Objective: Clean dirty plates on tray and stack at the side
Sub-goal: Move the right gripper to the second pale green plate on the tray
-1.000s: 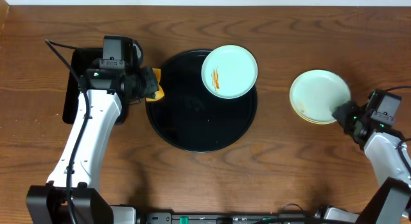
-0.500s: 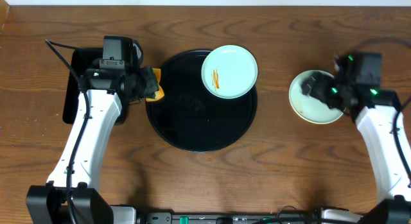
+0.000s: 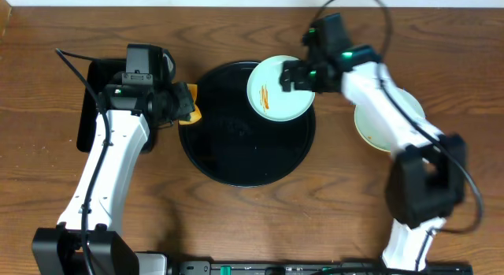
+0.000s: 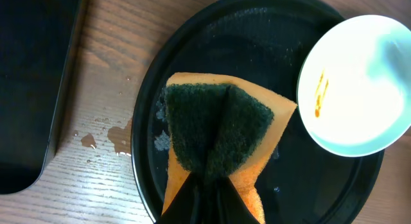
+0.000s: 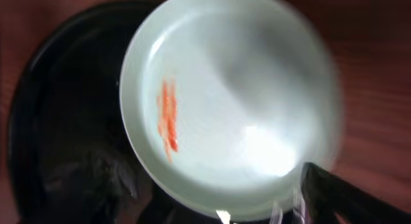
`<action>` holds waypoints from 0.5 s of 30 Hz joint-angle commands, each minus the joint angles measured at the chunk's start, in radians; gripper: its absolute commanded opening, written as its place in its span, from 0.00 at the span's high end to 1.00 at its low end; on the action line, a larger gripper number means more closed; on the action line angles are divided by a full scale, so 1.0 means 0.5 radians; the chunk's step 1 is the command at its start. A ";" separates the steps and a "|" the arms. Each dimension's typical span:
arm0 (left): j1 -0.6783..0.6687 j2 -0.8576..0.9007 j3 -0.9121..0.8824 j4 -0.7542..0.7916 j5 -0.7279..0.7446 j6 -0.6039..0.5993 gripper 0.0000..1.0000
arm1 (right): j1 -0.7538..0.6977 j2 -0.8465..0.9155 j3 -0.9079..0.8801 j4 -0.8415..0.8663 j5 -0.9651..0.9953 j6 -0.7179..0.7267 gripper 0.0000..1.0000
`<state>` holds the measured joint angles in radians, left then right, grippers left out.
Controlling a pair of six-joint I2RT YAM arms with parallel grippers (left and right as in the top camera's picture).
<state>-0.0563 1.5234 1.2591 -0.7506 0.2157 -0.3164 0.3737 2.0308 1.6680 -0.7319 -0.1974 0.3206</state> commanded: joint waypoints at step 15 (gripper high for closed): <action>-0.005 -0.002 0.016 -0.005 0.018 0.011 0.93 | 0.306 0.341 0.063 -0.150 0.102 -0.036 0.99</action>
<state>-0.0563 1.5234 1.2594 -0.7521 0.2157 -0.3164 0.5091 2.1777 1.6764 -0.7921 -0.1627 0.2848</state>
